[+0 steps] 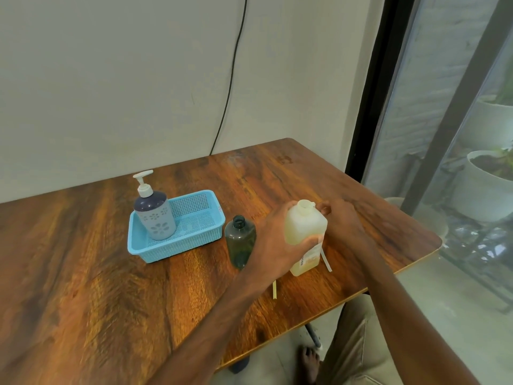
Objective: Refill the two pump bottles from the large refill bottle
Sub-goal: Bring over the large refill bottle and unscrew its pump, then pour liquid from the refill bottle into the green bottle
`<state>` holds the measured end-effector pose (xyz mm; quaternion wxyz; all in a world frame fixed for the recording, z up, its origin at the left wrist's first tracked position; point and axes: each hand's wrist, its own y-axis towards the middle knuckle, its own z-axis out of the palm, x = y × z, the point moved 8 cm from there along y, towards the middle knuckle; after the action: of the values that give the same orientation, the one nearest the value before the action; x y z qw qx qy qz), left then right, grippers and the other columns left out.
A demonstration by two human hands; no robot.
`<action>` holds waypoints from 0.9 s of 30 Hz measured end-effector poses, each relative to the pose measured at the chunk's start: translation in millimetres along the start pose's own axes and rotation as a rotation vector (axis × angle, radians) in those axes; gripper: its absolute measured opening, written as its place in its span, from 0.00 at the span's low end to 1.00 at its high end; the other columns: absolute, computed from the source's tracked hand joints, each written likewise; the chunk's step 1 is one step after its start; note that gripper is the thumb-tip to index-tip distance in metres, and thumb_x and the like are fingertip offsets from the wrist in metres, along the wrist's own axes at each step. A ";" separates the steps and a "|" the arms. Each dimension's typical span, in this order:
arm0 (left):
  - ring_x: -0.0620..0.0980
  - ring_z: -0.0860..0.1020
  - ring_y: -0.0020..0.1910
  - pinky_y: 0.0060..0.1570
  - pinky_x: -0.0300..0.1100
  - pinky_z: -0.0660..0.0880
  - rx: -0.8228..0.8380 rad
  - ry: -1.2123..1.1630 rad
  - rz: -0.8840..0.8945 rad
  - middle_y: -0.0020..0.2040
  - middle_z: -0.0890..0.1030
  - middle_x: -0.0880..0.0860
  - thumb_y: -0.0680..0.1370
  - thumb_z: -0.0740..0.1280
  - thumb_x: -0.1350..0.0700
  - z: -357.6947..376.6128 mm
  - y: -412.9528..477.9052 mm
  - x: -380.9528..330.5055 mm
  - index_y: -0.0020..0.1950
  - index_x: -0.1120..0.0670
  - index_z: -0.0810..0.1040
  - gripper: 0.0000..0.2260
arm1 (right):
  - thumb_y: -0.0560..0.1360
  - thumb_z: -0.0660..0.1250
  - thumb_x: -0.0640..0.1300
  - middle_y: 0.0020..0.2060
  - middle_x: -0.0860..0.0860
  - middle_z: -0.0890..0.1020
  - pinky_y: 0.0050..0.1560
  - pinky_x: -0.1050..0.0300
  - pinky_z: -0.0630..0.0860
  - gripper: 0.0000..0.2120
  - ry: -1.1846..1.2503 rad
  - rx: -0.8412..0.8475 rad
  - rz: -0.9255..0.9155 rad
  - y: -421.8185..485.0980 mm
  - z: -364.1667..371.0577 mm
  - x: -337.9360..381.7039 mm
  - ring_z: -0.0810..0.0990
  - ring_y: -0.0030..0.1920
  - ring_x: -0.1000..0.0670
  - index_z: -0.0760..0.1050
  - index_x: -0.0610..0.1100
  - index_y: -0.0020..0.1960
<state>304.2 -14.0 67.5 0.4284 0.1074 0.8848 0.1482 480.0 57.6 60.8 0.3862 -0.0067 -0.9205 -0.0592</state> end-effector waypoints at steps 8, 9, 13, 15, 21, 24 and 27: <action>0.41 0.63 0.76 0.67 0.40 0.62 0.007 0.090 0.010 0.81 0.64 0.46 0.75 0.70 0.31 -11.3 -21.8 -9.0 0.84 0.42 0.53 0.44 | 0.75 0.72 0.35 0.53 0.62 0.83 0.40 0.71 0.78 0.21 0.140 0.080 -0.217 -72.5 -8.2 7.4 0.83 0.53 0.63 0.79 0.53 0.63; 0.39 0.62 0.75 0.68 0.37 0.62 -0.015 0.088 0.041 0.81 0.64 0.46 0.77 0.69 0.32 -17.7 -30.2 -12.1 0.84 0.42 0.54 0.42 | 0.74 0.73 0.34 0.56 0.59 0.83 0.42 0.69 0.80 0.24 0.180 0.116 -0.204 -78.9 -3.5 6.8 0.83 0.56 0.59 0.78 0.51 0.66; 0.40 0.68 0.73 0.64 0.21 0.64 -0.243 0.134 0.201 0.74 0.73 0.47 0.81 0.71 0.45 -57.9 -64.2 -17.0 0.78 0.48 0.68 0.27 | 0.70 0.80 0.41 0.66 0.55 0.78 0.60 0.53 0.81 0.38 0.274 0.095 -0.165 -92.8 13.8 8.7 0.78 0.65 0.53 0.67 0.50 0.75; 0.42 0.71 0.71 0.68 0.25 0.65 -0.372 0.151 0.235 0.70 0.75 0.47 0.81 0.73 0.50 -78.6 -75.7 -10.6 0.74 0.49 0.71 0.24 | 0.67 0.82 0.49 0.67 0.55 0.77 0.62 0.51 0.80 0.42 0.254 0.000 -0.139 -94.9 19.0 7.1 0.76 0.66 0.53 0.66 0.51 0.76; 0.40 0.63 0.72 0.69 0.33 0.60 -0.339 0.128 -0.066 0.74 0.67 0.44 0.75 0.77 0.42 -98.6 -65.9 46.4 0.77 0.44 0.63 0.36 | 0.62 0.80 0.62 0.63 0.56 0.79 0.48 0.65 0.76 0.45 0.276 -0.257 -0.131 -96.6 26.2 16.9 0.78 0.61 0.54 0.68 0.50 0.74; 0.44 0.66 0.73 0.69 0.40 0.63 -0.192 0.145 -0.199 0.76 0.67 0.46 0.72 0.78 0.37 -89.6 -55.4 73.2 0.79 0.45 0.62 0.41 | 0.62 0.79 0.65 0.64 0.54 0.80 0.49 0.64 0.77 0.46 0.272 -0.322 -0.108 -95.6 26.7 18.3 0.78 0.60 0.54 0.68 0.48 0.74; 0.42 0.72 0.65 0.63 0.41 0.70 -0.134 0.155 -0.188 0.69 0.73 0.42 0.71 0.78 0.35 -84.2 -46.9 84.9 0.73 0.42 0.68 0.36 | 0.63 0.81 0.61 0.60 0.58 0.80 0.47 0.64 0.75 0.42 0.269 -0.345 -0.122 -93.2 24.3 17.9 0.77 0.56 0.57 0.71 0.49 0.71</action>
<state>183.0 -45.2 38.8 0.3770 -0.0165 0.9096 0.1741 444.7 -32.7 47.0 0.4943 -0.0091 -0.8357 -0.2392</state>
